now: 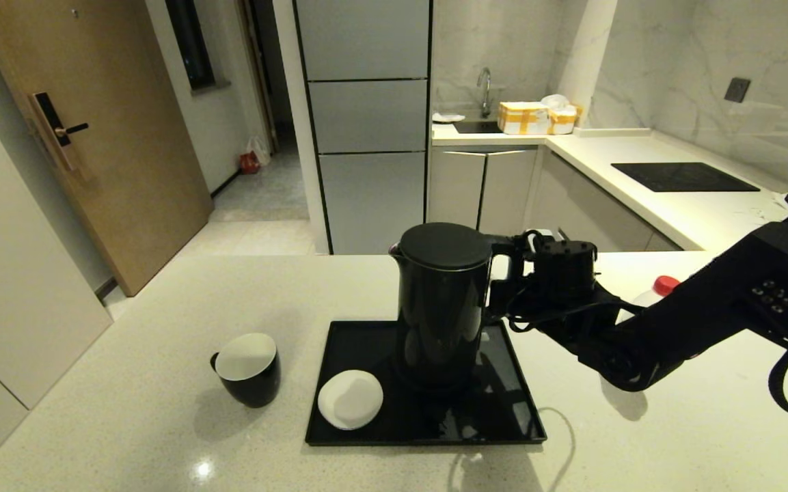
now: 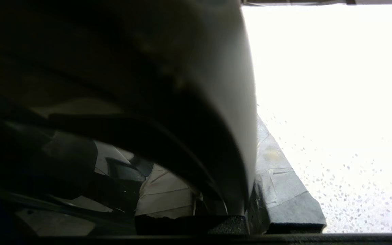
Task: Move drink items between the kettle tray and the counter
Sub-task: Pick up the kettle, then place it on the right
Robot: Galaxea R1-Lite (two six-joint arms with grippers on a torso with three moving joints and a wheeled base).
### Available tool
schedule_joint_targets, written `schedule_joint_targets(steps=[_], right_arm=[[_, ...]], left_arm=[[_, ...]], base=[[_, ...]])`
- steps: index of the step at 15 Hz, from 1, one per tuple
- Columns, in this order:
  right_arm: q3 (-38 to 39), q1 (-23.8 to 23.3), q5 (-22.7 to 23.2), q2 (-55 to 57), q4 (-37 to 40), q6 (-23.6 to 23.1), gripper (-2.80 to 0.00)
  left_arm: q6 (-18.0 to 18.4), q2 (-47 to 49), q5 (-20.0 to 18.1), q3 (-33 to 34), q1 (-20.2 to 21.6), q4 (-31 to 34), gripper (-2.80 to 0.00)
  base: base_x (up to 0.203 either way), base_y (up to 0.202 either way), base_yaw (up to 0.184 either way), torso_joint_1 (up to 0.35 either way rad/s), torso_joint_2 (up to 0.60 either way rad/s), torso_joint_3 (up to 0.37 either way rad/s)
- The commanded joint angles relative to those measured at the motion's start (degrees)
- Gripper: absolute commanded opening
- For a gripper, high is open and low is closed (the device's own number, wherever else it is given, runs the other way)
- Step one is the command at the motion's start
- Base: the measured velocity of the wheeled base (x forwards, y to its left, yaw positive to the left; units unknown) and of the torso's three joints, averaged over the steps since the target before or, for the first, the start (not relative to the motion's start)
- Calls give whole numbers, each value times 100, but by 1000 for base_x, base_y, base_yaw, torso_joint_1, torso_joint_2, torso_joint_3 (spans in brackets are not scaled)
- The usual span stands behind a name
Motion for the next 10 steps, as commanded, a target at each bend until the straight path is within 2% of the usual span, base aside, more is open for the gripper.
schedule_joint_targets(steps=[1, 5, 10], right_arm=[[-188, 4, -2, -378, 312, 33, -280], [-263, 4, -20, -893, 845, 115, -280], [-220, -108, -384, -1754, 1590, 127, -280]], left_arm=[[2, -1, 3, 0, 1, 0, -280], [2, -1, -1, 0, 1, 0, -280], [2, -1, 8, 0, 1, 0, -280]], base=[[0, 0, 0, 0, 0, 0], [0, 0, 0, 0, 0, 0], [0, 0, 0, 0, 0, 0]])
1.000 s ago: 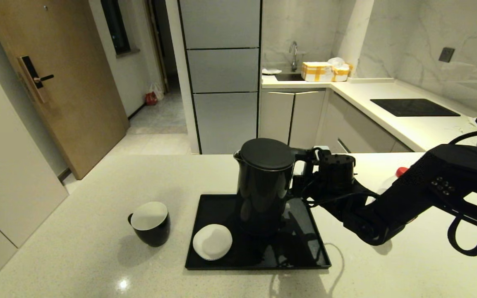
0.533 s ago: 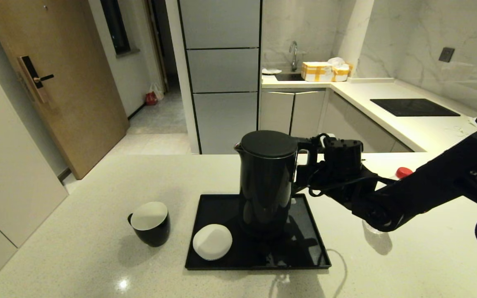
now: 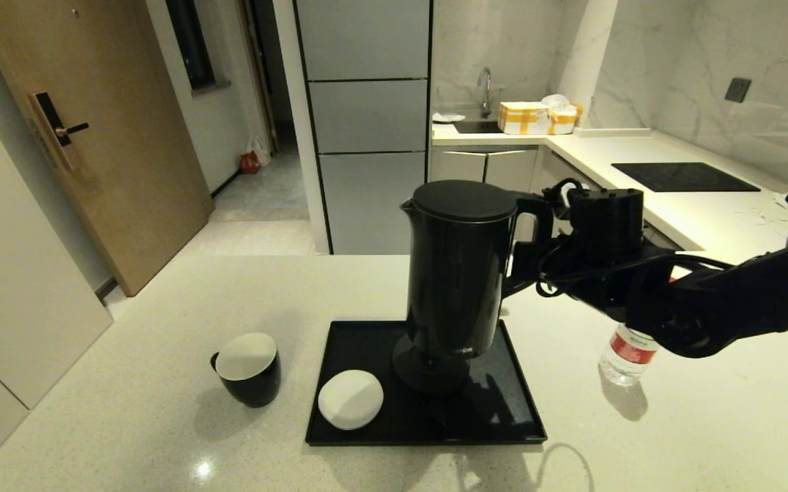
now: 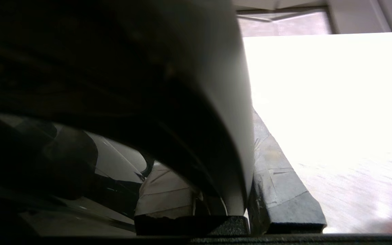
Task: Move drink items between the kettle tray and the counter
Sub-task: Place it on the right
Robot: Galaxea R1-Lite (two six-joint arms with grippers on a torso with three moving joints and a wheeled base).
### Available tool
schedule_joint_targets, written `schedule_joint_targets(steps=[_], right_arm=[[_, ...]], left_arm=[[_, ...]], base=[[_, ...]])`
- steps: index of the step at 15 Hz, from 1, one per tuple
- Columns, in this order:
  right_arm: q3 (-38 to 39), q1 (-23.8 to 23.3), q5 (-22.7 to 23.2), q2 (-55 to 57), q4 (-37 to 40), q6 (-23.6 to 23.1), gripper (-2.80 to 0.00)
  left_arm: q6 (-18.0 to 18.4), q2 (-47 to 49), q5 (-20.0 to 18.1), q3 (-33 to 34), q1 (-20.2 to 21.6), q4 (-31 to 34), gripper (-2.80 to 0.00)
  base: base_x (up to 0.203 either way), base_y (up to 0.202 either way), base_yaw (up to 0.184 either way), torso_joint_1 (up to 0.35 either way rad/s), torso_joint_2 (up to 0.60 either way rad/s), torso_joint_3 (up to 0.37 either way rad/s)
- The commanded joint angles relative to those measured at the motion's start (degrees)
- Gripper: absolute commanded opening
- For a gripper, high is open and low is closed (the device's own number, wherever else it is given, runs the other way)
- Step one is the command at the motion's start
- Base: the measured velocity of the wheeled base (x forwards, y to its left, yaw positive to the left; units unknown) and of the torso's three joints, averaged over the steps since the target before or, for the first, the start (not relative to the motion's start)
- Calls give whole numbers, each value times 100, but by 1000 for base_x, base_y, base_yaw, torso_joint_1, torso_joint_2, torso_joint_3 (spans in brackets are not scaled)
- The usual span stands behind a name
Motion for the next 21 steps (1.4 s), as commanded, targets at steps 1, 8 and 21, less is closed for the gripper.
schedule_joint_targets(steps=[1, 8, 21], right_arm=[[33, -125, -247, -685, 325, 10, -280], [67, -899, -896, -2888, 2199, 1, -280], [214, -4137, -1402, -5363, 5390, 47, -280]], left_arm=[[1, -1, 1, 0, 1, 2, -280], [1, -1, 6, 0, 1, 2, -280], [8, -1, 6, 0, 1, 2, -280]], base=[[0, 0, 0, 0, 0, 0], [0, 0, 0, 0, 0, 0], [0, 0, 0, 0, 0, 0]])
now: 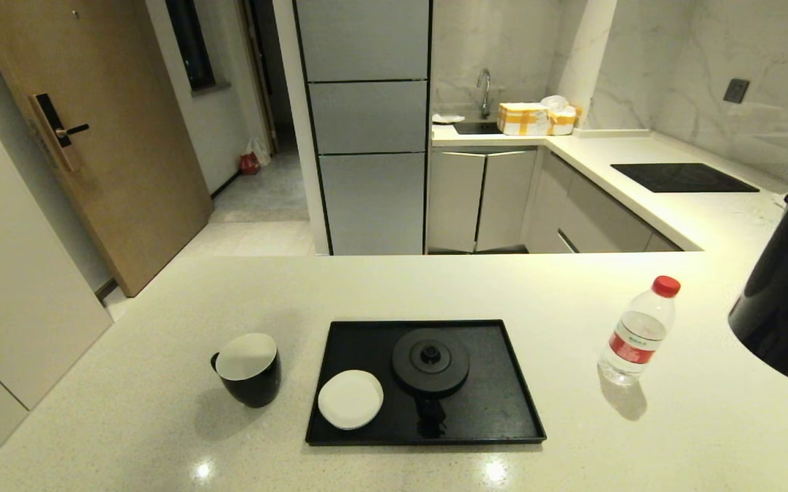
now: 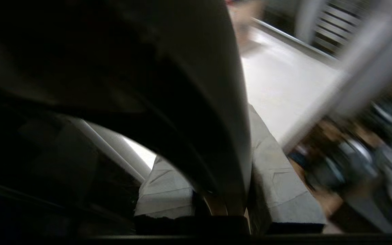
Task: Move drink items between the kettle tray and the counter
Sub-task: Place it on the right
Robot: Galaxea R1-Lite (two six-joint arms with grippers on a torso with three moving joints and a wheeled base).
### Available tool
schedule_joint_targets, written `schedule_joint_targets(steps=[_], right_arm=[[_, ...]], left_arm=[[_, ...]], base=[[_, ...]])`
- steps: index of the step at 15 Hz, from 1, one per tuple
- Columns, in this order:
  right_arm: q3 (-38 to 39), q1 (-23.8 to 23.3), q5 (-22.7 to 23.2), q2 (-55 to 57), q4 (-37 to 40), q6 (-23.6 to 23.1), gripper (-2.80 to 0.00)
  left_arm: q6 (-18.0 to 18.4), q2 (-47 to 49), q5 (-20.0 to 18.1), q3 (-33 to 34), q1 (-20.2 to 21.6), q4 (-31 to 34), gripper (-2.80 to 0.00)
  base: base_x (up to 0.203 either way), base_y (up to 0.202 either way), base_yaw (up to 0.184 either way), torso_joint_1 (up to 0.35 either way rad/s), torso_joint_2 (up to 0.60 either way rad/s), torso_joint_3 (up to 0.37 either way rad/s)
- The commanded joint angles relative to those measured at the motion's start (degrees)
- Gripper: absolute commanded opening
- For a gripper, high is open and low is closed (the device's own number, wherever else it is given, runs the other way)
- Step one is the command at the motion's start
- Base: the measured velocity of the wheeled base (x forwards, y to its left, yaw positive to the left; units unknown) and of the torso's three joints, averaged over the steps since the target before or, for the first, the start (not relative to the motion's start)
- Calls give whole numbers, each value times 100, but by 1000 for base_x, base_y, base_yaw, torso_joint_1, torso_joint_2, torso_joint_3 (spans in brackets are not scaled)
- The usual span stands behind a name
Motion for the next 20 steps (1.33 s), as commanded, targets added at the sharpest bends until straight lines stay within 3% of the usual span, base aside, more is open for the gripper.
schedule_joint_targets(steps=[1, 3, 5, 12, 20], right_arm=[[123, -968, 228, 239, 14, 115, -280], [215, -1461, 413, 732, -120, 335, -280], [534, -1668, 453, 1124, -740, 430, -280], [2276, -1733, 378, 2679, -4785, -136, -280], [3553, -2439, 261, 4919, -8740, -591, -280]], left_arm=[[1, -1, -3, 2, 1, 0, -280], [1, -1, 3, -6, 1, 0, -280], [1, -1, 6, 2, 1, 0, -280], [1, -1, -3, 2, 1, 0, -280], [1, -1, -1, 2, 1, 0, -280]], base=[[0, 0, 0, 0, 0, 0], [0, 0, 0, 0, 0, 0], [0, 0, 0, 0, 0, 0], [0, 0, 0, 0, 0, 0], [0, 0, 0, 0, 0, 0]])
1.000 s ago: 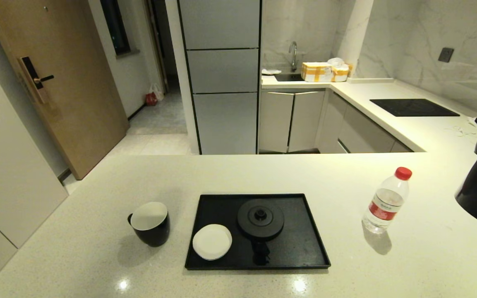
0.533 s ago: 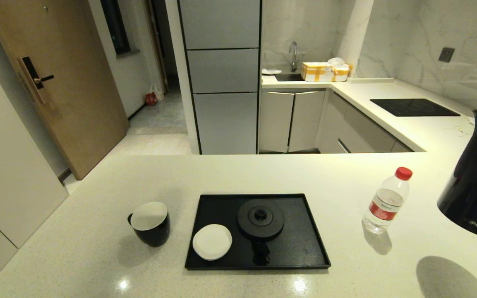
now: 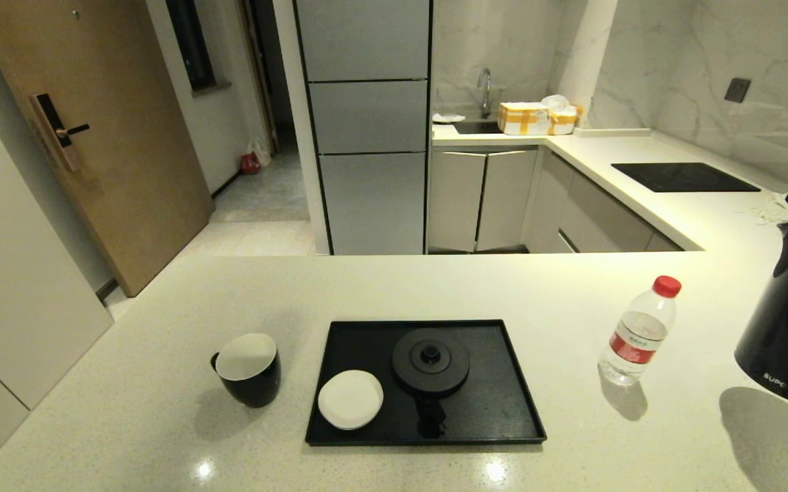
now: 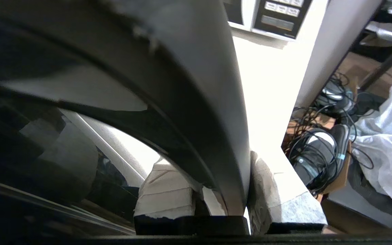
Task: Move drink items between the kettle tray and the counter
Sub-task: Place it on the right
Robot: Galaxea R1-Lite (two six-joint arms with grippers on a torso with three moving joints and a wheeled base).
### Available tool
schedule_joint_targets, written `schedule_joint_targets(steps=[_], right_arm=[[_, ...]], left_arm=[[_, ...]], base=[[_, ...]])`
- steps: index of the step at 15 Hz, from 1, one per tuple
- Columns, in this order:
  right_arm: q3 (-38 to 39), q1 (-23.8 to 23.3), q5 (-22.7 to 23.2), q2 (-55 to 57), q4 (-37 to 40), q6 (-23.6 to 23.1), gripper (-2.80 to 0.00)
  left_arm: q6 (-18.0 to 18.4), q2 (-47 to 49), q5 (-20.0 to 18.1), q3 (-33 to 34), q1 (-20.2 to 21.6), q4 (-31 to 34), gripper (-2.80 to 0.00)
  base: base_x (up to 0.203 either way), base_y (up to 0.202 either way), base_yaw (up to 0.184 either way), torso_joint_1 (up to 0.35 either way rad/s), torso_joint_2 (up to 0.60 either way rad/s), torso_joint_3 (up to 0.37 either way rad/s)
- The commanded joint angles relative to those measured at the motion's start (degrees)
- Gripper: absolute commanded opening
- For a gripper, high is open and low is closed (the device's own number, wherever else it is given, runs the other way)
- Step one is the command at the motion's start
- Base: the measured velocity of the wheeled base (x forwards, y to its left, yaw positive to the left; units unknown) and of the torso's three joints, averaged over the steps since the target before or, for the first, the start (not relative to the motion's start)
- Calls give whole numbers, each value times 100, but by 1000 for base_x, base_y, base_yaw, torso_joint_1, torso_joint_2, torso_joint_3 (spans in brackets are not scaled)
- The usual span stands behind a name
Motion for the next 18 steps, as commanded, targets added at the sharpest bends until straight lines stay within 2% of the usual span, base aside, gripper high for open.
schedule_joint_targets(steps=[1, 3, 6, 9, 17, 18], right_arm=[[373, -84, -16, 1021, -1186, -29, -280], [579, -103, -14, 1449, -1740, -6, -280], [741, -115, -16, 1851, -2005, 224, -280], [983, -124, -9, 2316, -2644, 258, -280], [1291, -124, 42, 2476, -2716, 213, -280], [1283, -124, 42, 2488, -2716, 213, 0]], left_arm=[[1, -1, 6, 0, 1, 1, -280], [1, -1, 6, 0, 1, 1, -280], [1, -1, 6, 0, 1, 1, -280], [1, -1, 6, -8, 1, 1, -280], [1, -1, 6, 0, 1, 1, -280], [1, -1, 2, 0, 1, 1, -280]], base=[[0, 0, 0, 0, 0, 0], [0, 0, 0, 0, 0, 0], [0, 0, 0, 0, 0, 0], [0, 0, 0, 0, 0, 0], [0, 0, 0, 0, 0, 0], [0, 0, 0, 0, 0, 0]])
